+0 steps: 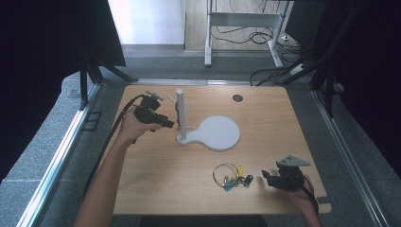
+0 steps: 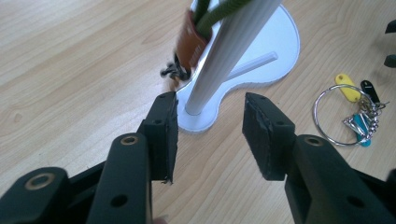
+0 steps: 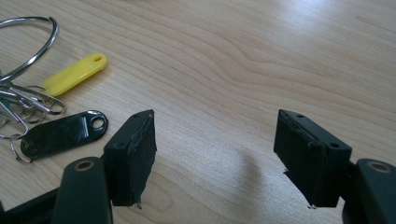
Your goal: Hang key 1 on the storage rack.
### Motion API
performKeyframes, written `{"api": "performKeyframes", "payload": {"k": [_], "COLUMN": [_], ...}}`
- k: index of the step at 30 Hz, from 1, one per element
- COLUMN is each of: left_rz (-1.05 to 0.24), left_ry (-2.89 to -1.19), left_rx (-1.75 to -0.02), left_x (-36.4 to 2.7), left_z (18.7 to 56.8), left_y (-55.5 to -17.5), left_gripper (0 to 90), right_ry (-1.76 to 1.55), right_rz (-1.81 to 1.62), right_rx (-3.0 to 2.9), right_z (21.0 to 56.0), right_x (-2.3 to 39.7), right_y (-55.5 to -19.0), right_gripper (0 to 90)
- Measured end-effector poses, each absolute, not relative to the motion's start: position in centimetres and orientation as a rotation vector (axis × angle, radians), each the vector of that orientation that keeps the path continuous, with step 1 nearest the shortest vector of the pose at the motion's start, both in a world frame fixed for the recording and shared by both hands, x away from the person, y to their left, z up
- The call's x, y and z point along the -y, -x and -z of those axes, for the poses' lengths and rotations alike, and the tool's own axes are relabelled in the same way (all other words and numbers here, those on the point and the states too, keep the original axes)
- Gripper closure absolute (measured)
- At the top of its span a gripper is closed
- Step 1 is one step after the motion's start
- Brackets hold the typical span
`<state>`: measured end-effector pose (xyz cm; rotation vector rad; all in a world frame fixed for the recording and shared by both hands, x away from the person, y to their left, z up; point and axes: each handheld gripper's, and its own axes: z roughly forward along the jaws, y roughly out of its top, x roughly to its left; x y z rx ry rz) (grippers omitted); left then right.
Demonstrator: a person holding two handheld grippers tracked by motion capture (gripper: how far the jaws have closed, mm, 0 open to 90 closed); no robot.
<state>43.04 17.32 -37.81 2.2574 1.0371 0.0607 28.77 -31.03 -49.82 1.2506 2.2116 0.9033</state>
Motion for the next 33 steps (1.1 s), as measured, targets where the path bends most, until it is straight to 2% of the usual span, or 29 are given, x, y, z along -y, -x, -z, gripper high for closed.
{"api": "performKeyframes", "payload": {"k": [8,17,33], "left_rz": [-0.126,-0.158,-0.222], "left_ry": [-2.24,-2.216,-2.221], "left_rx": [-1.042,-1.023,-0.991], "left_x": [-18.2,-18.9,-18.8], "left_z": [37.6,38.1,40.3], "left_y": [-40.9,-37.1,-31.7], "left_gripper": [51.8,42.4,39.3], "right_ry": [-1.247,-1.244,-1.153], "right_rz": [-0.917,-0.953,-0.971], "right_rx": [-2.197,-2.196,-2.241], "right_z": [49.4,48.9,45.9], "right_x": [31.2,31.3,30.9], "right_y": [-28.7,-28.4,-27.7], "right_gripper": [29.9,29.8,32.4]}}
